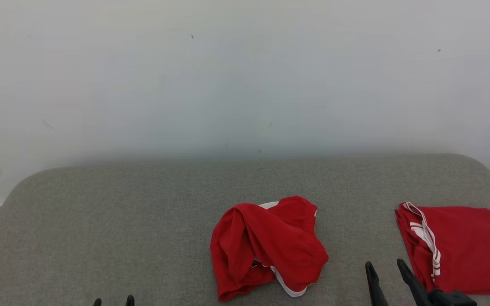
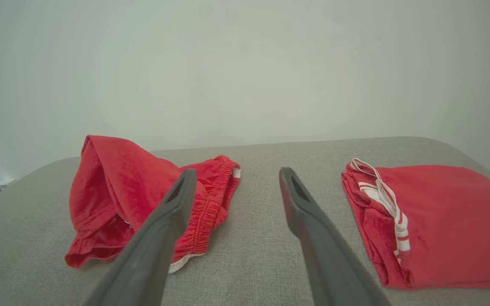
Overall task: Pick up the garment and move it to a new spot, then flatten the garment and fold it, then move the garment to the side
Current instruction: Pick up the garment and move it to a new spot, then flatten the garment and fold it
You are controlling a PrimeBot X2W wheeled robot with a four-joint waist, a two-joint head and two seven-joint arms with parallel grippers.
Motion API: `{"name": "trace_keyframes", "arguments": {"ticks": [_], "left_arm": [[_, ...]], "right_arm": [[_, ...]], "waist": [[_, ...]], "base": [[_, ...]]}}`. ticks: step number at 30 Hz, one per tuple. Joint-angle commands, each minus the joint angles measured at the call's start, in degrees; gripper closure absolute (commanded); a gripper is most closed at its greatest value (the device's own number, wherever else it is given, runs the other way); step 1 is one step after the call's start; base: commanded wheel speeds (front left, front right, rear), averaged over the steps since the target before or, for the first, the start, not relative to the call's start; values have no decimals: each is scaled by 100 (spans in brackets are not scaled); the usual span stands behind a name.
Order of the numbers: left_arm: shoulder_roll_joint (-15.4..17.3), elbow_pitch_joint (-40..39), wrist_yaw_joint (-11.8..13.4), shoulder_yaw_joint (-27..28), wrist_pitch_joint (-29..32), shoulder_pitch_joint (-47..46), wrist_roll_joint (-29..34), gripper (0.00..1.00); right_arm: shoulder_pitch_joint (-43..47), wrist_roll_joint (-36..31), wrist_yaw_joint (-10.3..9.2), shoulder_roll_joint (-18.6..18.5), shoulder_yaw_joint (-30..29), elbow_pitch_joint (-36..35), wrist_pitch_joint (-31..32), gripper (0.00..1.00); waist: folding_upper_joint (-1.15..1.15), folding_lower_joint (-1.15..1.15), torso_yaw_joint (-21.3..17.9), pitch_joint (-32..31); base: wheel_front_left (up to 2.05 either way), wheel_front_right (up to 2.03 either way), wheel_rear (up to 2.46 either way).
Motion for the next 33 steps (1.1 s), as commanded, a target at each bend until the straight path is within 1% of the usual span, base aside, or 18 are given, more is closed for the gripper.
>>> {"name": "trace_keyframes", "arguments": {"ticks": [1,8,17,21,24,26,28,33], "left_arm": [[-36,52,-54,39,-16,28,75,0],[-100,119,-190,193,-16,-45,122,0],[-186,129,-298,356,-16,-7,109,0],[-303,102,-382,402,-16,-57,-109,0],[-260,176,-441,211,-5,-196,-184,0],[-288,254,-448,76,61,-303,-288,0],[-352,363,-470,-72,204,-481,-424,0],[-423,664,-504,-683,507,-1095,-452,0]], "right_arm": [[49,30,-11,3,55,47,-40,0],[11,49,-11,3,144,72,-46,0],[-20,34,-11,3,126,59,-27,0],[-42,39,-11,3,140,31,-3,0],[-85,10,-11,3,160,5,42,0],[-103,14,-11,3,163,-17,51,0],[-119,11,-11,4,179,-46,81,0],[-165,-70,-11,4,153,-84,150,0]], "waist": [[0,0,16,-4],[0,0,7,17],[0,0,-18,47],[0,0,-54,58],[0,0,-165,86],[0,0,-291,114],[0,0,-456,165],[0,0,-934,300]], "base": [[0,0,0],[0,0,0],[0,0,0],[0,0,0],[0,0,0],[0,0,0],[0,0,0],[0,0,0]]}}
